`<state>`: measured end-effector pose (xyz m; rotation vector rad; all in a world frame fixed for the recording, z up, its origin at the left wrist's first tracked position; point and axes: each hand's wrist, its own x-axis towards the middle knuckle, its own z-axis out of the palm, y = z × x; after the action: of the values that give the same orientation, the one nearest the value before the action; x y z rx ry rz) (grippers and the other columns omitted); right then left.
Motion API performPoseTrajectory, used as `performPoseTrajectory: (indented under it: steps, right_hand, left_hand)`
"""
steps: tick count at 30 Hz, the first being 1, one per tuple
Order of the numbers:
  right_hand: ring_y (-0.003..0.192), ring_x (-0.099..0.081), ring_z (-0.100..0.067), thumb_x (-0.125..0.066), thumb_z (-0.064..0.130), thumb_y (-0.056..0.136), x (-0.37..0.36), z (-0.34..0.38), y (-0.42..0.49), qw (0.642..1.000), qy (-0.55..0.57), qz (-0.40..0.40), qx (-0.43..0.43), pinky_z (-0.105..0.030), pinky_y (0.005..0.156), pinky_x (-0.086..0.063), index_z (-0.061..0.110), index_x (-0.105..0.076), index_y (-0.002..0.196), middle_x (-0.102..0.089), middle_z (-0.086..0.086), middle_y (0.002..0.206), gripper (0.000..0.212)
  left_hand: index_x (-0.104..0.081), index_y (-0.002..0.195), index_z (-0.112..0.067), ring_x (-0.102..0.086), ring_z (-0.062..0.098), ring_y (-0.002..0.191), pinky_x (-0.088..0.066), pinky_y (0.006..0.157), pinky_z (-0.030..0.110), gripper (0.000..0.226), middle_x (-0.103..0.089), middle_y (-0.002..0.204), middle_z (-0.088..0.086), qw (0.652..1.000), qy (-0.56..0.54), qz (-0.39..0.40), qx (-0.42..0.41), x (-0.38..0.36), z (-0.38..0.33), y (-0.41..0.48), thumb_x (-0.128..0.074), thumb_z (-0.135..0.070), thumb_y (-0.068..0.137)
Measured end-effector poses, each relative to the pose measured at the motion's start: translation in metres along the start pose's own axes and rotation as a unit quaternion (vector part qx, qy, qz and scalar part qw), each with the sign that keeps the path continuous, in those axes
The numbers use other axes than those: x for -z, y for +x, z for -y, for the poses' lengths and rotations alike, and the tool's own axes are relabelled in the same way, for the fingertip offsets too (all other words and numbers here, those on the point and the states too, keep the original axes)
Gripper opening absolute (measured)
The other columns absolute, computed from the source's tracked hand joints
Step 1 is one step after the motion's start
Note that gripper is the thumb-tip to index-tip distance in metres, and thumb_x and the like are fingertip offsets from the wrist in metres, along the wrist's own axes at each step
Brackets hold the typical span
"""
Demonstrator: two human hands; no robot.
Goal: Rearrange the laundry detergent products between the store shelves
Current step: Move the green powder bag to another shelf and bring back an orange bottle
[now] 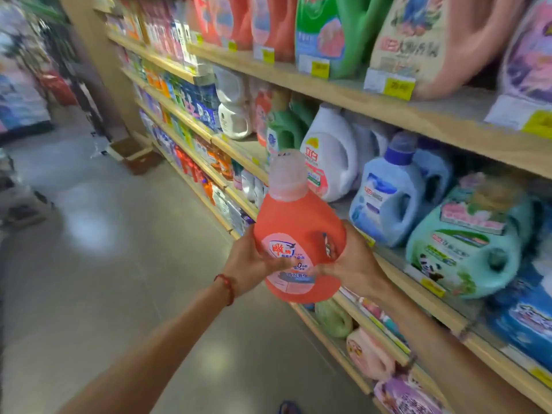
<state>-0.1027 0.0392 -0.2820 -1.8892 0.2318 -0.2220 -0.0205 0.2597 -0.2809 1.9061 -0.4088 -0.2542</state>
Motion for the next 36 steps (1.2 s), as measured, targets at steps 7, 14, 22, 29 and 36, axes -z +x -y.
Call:
performPoseTrajectory:
  steps: [7,14,22,29,36]
  right_hand:
    - [0.101,-0.076,-0.018,-0.098,0.026,0.032,-0.046,0.018,0.127,1.000,-0.007,0.025,-0.017,-0.053,0.087,-0.063,0.023,-0.059,0.117,-0.077,0.006,0.109,0.094]
    - [0.091,-0.071,0.007,-0.093,0.036,0.030,-0.105,0.033,0.229,1.000,-0.004,0.007,-0.012,-0.021,0.077,-0.059,0.043,-0.057,0.105,-0.072,0.031,0.102,0.084]
    - [0.105,-0.074,-0.023,-0.099,-0.007,0.042,-0.192,0.040,0.350,0.993,0.014,-0.115,-0.030,-0.047,0.091,-0.062,0.012,-0.061,0.120,-0.076,-0.006,0.113,0.089]
    - [0.097,-0.075,-0.014,-0.099,-0.009,0.044,-0.234,0.038,0.435,0.978,0.032,-0.201,-0.039,-0.034,0.084,-0.063,0.016,-0.061,0.111,-0.077,-0.005,0.105,0.081]
    - [0.080,-0.064,0.004,-0.095,-0.015,0.056,-0.238,0.011,0.497,0.968,0.058,-0.243,-0.020,-0.012,0.066,-0.054,0.011,-0.059,0.101,-0.073,0.020,0.087,0.063]
  left_hand:
    - [-0.050,0.121,-0.029,-0.068,-0.012,0.083,-0.054,0.065,0.007,0.101,-0.070,0.096,-0.021,0.999,0.035,-0.026,0.020,0.057,0.019,0.110,-0.089,-0.065,0.035]
    - [-0.050,0.119,-0.031,-0.066,-0.016,0.082,-0.050,0.063,0.003,0.094,-0.070,0.096,-0.022,0.998,0.054,-0.037,0.019,0.119,0.056,0.213,-0.099,-0.048,0.040]
    - [-0.050,0.120,-0.032,-0.070,-0.004,0.087,-0.059,0.074,0.021,0.091,-0.071,0.101,-0.019,0.994,0.087,0.036,-0.049,0.209,0.093,0.353,-0.099,-0.044,0.045]
    - [-0.050,0.132,-0.011,-0.064,-0.017,0.093,-0.049,0.075,0.003,0.094,-0.066,0.112,-0.015,0.989,0.031,0.111,-0.096,0.243,0.109,0.464,-0.099,-0.021,0.053]
    - [-0.040,0.131,-0.056,-0.057,-0.014,0.116,-0.045,0.089,0.004,0.096,-0.058,0.125,-0.037,0.973,0.061,0.130,-0.180,0.241,0.121,0.557,-0.089,-0.073,0.050]
